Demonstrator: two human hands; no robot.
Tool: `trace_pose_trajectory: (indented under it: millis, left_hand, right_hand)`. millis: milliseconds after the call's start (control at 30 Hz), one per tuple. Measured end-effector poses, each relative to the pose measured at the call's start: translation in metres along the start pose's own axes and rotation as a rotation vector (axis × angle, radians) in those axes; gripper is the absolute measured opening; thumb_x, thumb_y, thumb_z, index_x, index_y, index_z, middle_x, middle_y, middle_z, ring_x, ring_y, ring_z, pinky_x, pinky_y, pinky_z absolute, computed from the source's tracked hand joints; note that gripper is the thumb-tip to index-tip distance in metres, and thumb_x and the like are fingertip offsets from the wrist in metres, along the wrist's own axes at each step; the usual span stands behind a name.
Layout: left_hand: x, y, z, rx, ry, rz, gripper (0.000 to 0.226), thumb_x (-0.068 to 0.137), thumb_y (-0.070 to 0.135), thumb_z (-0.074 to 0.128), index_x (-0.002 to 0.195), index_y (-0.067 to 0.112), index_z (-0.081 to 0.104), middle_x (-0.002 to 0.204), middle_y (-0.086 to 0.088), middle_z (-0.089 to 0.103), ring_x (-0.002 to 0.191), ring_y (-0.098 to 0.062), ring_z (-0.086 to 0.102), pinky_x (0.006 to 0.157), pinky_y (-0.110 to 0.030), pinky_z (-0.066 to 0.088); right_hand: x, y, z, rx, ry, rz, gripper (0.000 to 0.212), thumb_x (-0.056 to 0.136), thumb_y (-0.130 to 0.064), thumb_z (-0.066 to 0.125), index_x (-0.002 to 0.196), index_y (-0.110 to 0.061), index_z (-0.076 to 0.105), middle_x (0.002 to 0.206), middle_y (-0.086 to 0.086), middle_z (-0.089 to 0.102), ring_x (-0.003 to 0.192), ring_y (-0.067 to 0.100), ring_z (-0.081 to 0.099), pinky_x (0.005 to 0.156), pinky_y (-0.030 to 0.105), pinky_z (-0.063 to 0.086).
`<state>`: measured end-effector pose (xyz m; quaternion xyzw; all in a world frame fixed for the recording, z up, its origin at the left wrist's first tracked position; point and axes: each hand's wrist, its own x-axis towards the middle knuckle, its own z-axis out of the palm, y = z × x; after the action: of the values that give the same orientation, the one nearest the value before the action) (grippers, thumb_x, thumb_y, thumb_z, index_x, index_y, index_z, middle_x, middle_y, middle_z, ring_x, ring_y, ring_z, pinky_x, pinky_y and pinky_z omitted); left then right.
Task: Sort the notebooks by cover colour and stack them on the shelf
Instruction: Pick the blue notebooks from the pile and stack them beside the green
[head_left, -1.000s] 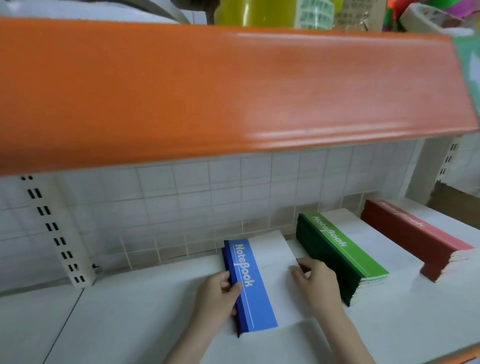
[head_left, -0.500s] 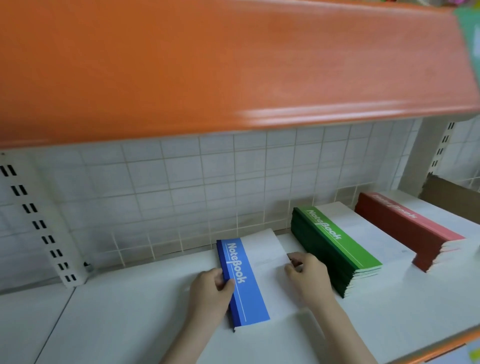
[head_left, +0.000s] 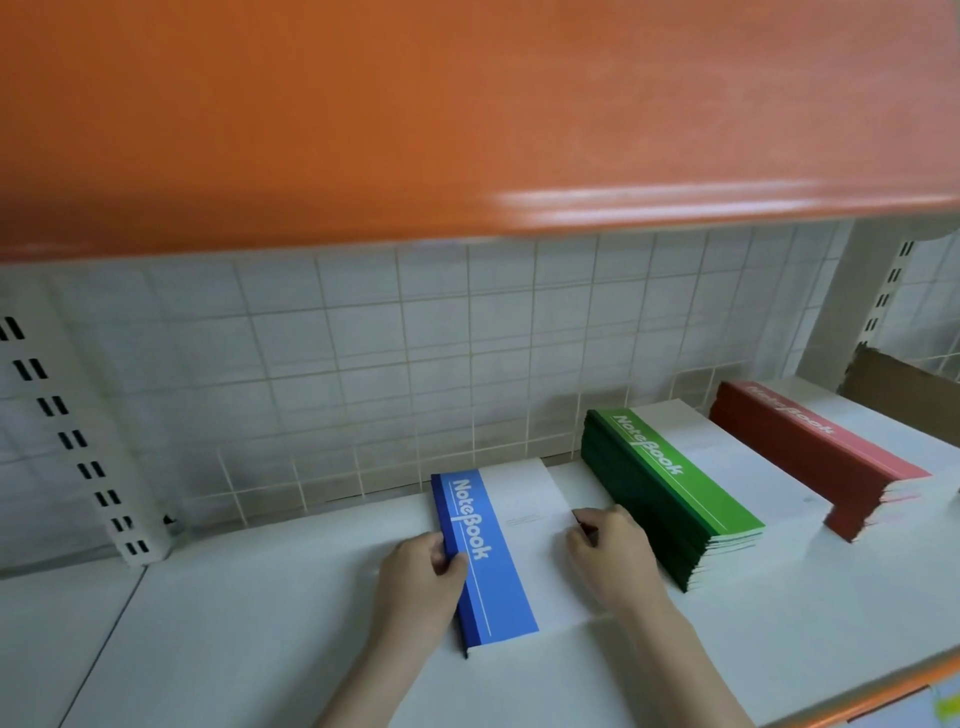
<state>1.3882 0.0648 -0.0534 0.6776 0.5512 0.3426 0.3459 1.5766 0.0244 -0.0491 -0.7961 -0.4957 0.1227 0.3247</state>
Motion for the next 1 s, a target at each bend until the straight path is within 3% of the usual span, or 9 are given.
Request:
trace_pose_trajectory:
  millis: [167, 267, 333, 400, 500, 667, 833, 900, 1000]
  left_hand:
    - [0.001, -0.001, -0.001, 0.016, -0.044, -0.002, 0.025, 0.090, 0.015, 0.056, 0.077, -0.007, 0.058, 0.078, -0.022, 0.066, 0.063, -0.028, 0.055, 0.067, -0.046, 0.052]
    - [0.003, -0.001, -0.003, 0.038, -0.036, -0.036, 0.030, 0.092, 0.017, 0.052, 0.066, 0.004, 0.050, 0.063, -0.015, 0.052, 0.056, -0.020, 0.046, 0.066, -0.046, 0.052]
    - [0.005, -0.001, -0.004, 0.022, -0.040, -0.064, 0.030, 0.093, 0.015, 0.050, 0.065, 0.006, 0.050, 0.061, -0.013, 0.052, 0.053, -0.021, 0.052, 0.066, -0.047, 0.055]
    - [0.005, -0.001, -0.004, 0.033, -0.042, -0.057, 0.029, 0.093, 0.014, 0.049, 0.064, 0.006, 0.049, 0.062, -0.014, 0.051, 0.052, -0.021, 0.051, 0.065, -0.046, 0.055]
    - [0.004, -0.003, -0.002, 0.117, -0.026, -0.020, 0.031, 0.093, 0.015, 0.048, 0.063, 0.007, 0.045, 0.064, -0.020, 0.053, 0.054, -0.020, 0.048, 0.061, -0.043, 0.051]
    - [0.003, -0.002, 0.001, 0.154, 0.016, -0.011, 0.034, 0.094, 0.015, 0.047, 0.061, 0.008, 0.040, 0.063, -0.018, 0.053, 0.055, -0.022, 0.048, 0.061, -0.043, 0.048]
    - [0.005, -0.002, -0.001, 0.116, -0.004, -0.015, 0.034, 0.095, 0.017, 0.047, 0.062, 0.008, 0.040, 0.063, -0.021, 0.051, 0.056, -0.023, 0.045, 0.057, -0.041, 0.043]
    - [0.004, -0.002, -0.003, 0.122, -0.004, -0.007, 0.036, 0.095, 0.017, 0.047, 0.061, 0.008, 0.039, 0.059, -0.012, 0.045, 0.056, -0.025, 0.043, 0.056, -0.034, 0.037]
    - [0.001, -0.002, -0.011, 0.132, 0.021, -0.016, 0.030, 0.094, 0.016, 0.045, 0.069, 0.001, 0.051, 0.066, -0.019, 0.055, 0.073, -0.037, 0.060, 0.066, -0.039, 0.047]
  right_hand:
    - [0.000, 0.001, 0.002, -0.017, -0.033, 0.002, 0.032, 0.091, -0.013, 0.045, 0.060, -0.015, 0.037, 0.085, 0.009, 0.047, 0.075, 0.025, 0.048, 0.057, 0.030, 0.022]
    - [0.001, -0.001, 0.001, 0.074, -0.014, 0.049, 0.018, 0.094, -0.013, 0.045, 0.088, -0.009, 0.061, 0.097, 0.013, 0.060, 0.090, 0.027, 0.056, 0.064, 0.027, 0.033]
    - [0.002, -0.002, 0.000, 0.100, -0.007, 0.069, 0.022, 0.093, -0.013, 0.046, 0.102, -0.002, 0.063, 0.102, 0.013, 0.064, 0.094, 0.029, 0.058, 0.071, 0.030, 0.041]
    - [0.001, -0.003, 0.000, 0.070, -0.030, 0.050, 0.022, 0.092, -0.012, 0.045, 0.094, 0.000, 0.063, 0.096, 0.014, 0.062, 0.088, 0.030, 0.057, 0.068, 0.031, 0.042]
    - [0.000, -0.002, 0.001, 0.025, -0.048, 0.046, 0.020, 0.090, -0.007, 0.041, 0.072, -0.004, 0.049, 0.086, 0.012, 0.052, 0.080, 0.029, 0.050, 0.057, 0.030, 0.028]
    - [0.000, -0.002, 0.003, -0.015, -0.072, 0.033, 0.028, 0.091, -0.006, 0.039, 0.065, -0.014, 0.039, 0.088, 0.009, 0.047, 0.076, 0.025, 0.045, 0.059, 0.029, 0.025]
    - [0.001, -0.001, -0.003, 0.091, -0.025, 0.041, 0.028, 0.095, -0.012, 0.041, 0.098, 0.002, 0.065, 0.098, 0.015, 0.064, 0.088, 0.030, 0.059, 0.072, 0.033, 0.046]
    - [0.001, -0.002, -0.008, 0.171, -0.030, 0.075, 0.028, 0.096, -0.015, 0.042, 0.100, -0.001, 0.066, 0.092, 0.010, 0.065, 0.073, 0.025, 0.060, 0.062, 0.033, 0.051]
    - [0.002, -0.002, -0.014, 0.184, -0.062, 0.118, 0.031, 0.097, -0.018, 0.041, 0.100, -0.002, 0.067, 0.087, 0.009, 0.063, 0.064, 0.019, 0.057, 0.050, 0.029, 0.052]
